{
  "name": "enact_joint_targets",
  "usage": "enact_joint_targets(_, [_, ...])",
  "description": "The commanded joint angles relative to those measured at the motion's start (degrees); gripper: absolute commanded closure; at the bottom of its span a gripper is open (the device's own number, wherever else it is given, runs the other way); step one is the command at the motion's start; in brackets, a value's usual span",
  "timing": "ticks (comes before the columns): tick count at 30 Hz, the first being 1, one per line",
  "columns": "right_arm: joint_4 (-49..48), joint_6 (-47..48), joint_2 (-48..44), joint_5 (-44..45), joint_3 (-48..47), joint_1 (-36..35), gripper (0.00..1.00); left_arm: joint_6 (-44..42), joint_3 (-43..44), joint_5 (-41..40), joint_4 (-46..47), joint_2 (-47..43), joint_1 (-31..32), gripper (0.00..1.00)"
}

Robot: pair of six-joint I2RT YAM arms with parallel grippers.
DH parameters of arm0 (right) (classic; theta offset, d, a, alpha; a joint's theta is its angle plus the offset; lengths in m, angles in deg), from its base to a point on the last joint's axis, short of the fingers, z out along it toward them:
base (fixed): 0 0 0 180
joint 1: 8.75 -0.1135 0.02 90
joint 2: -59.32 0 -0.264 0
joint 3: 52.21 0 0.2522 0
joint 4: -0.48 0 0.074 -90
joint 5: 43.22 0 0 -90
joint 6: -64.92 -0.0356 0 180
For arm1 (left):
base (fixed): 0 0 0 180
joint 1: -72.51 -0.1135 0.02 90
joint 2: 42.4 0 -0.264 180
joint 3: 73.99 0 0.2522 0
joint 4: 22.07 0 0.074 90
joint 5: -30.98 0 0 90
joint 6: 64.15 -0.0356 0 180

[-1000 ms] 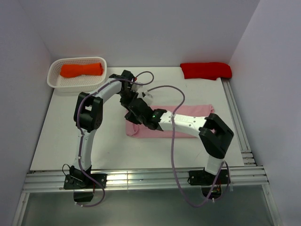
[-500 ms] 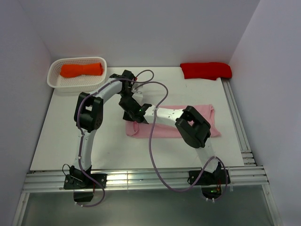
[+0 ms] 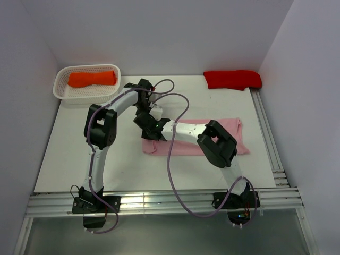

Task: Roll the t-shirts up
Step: Roll the tshirt

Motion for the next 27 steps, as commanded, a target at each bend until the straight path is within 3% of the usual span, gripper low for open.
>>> enact_joint_targets(1, [2.2,0.1,1.8,1.5,-2.7,-1.4,0.68,-0.6,2.1,-0.1,-0.6,0.8,0.5,0.68])
enact_joint_targets(11, [7.2,-0.8,4.7,0.9,-5.4,-4.5,0.47,-0.5,2.8,0.0,-1.2,1.0,0.4,0.67])
enact_joint_targets(23, [23.5,-4.1,8.2,5.9,-12.5,-7.8,0.46,-0.5,3.6,-0.2,-1.5,1.8,0.5,0.67])
enact_joint_targets(27, [24.0,-4.7,7.9,5.9,-11.4,-8.7,0.47,-0.4,3.7,-0.1,-1.4,2.0,0.6,0.66])
